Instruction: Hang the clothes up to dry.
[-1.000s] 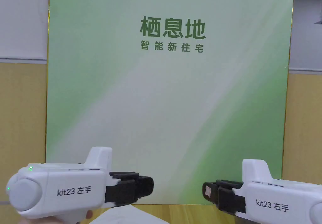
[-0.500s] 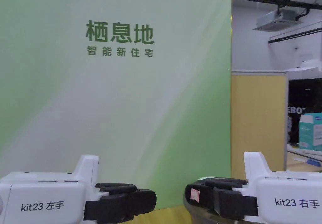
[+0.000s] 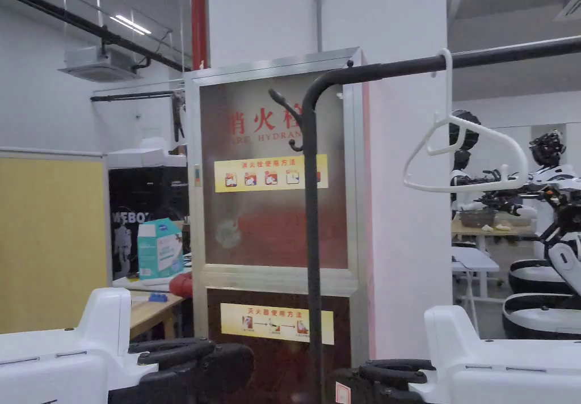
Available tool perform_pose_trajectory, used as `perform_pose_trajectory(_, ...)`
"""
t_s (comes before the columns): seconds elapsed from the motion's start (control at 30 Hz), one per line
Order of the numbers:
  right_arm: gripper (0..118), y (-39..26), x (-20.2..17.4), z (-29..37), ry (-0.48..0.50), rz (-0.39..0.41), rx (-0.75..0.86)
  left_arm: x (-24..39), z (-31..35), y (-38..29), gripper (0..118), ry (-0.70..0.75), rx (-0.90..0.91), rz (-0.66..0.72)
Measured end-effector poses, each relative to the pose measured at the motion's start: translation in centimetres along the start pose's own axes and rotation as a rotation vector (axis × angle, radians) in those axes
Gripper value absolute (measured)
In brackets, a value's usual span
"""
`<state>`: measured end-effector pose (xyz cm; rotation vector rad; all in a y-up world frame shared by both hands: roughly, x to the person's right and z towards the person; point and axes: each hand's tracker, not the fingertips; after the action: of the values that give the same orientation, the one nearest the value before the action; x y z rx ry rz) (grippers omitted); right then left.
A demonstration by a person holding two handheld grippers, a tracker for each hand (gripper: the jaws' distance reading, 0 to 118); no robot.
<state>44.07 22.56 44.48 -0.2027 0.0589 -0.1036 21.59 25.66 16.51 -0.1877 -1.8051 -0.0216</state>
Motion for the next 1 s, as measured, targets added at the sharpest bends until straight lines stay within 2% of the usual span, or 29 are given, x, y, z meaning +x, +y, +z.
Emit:
perform_pose_trajectory(0.1, 2, -0.7, 0.0, 3.2, -0.142, 0.001, 0.020, 1.2, -2.8, 0.3, 0, -0.077, -0.015, -0.021)
perform_pose_trajectory(0.17, 2, -0.9, -0.1, 4.9, -0.157, -0.014, 0.037, 1.7, -4.2, 0.6, 0, -0.094, -0.006, -0.015)
perform_pose_trajectory(0.27, 2, -0.2, 0.0, 6.4, -0.264, -0.021, 0.052, 2.6, -5.6, 1.0, 0, -0.104, 0.005, -0.025)
perform_pose_trajectory(0.3, 2, 0.2, -0.3, 6.8, -0.291, 0.003, 0.061, 3.1, -6.0, 1.4, 0, -0.090, 0.013, -0.038)
perform_pose_trajectory(0.43, 2, 2.0, -1.6, 8.6, -0.460, 0.009, 0.161, 5.1, -7.3, 3.6, 0, -0.060, 0.091, -0.088)
perform_pose_trajectory(0.53, 2, 3.6, -3.2, 10.4, -0.549, 0.079, 0.265, 8.0, -8.0, 5.9, 0, 0.035, 0.226, -0.123)
perform_pose_trajectory(0.6, 2, 4.4, -4.4, 11.3, -0.612, 0.125, 0.338, 9.8, -8.4, 7.3, 0, 0.150, 0.330, -0.142)
perform_pose_trajectory(0.63, 2, 4.8, -4.9, 11.9, -0.620, 0.129, 0.381, 10.1, -8.2, 8.2, 0, 0.196, 0.429, -0.116)
perform_pose_trajectory(0.73, 2, 5.7, -5.4, 12.4, -0.638, 0.109, 0.400, 12.0, -9.2, 10.2, 0, 0.241, 0.524, -0.057)
perform_pose_trajectory(0.83, 2, 5.9, -5.7, 12.1, -0.699, 0.130, 0.384, 15.0, -11.4, 11.1, 0, 0.617, 0.469, -0.249)
perform_pose_trajectory(0.87, 2, 5.9, -5.8, 11.9, -0.711, 0.133, 0.376, 15.1, -12.1, 11.2, 0, 0.570, 0.458, -0.250)
perform_pose_trajectory(0.93, 2, 5.9, -5.8, 11.5, -0.725, 0.133, 0.365, 15.5, -12.5, 11.3, 0, 0.568, 0.469, -0.208)
perform_pose_trajectory(1.0, 2, 6.0, -5.9, 11.2, -0.727, 0.133, 0.362, 15.7, -12.6, 11.0, 0, 0.531, 0.462, -0.234)
